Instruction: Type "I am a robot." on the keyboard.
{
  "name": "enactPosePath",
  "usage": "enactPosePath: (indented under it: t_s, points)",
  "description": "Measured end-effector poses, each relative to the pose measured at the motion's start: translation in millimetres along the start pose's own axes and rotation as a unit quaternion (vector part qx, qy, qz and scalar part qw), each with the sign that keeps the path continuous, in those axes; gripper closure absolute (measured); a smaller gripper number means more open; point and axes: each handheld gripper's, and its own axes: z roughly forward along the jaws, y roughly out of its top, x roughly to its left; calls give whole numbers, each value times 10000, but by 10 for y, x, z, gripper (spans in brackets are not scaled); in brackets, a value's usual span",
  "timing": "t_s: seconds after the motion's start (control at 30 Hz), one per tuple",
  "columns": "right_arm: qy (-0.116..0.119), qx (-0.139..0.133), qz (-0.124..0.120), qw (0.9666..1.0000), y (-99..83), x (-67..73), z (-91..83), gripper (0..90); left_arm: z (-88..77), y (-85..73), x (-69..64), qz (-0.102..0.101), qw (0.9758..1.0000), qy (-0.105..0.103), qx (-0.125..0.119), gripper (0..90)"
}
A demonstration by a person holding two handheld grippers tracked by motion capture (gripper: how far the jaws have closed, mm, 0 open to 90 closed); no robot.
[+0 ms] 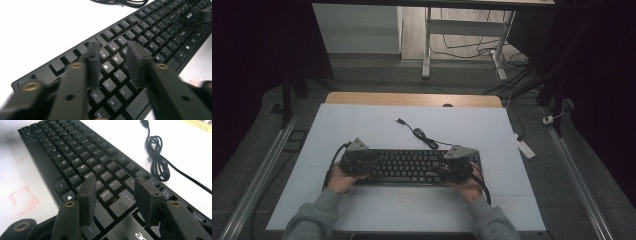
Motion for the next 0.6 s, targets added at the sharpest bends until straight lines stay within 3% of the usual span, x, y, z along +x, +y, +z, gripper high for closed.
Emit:
enactPosePath:
  t_s: [0.17, 0.6]
  points:
    - [-16, 11, 3, 10000, 0, -1, 1, 525, 46, 14, -11, 39, 10000, -32, 39, 886]
    - [-28, -2, 3, 10000, -2, 1, 8, 525, 221, 36, -61, 121, 9995, -65, 269, 889]
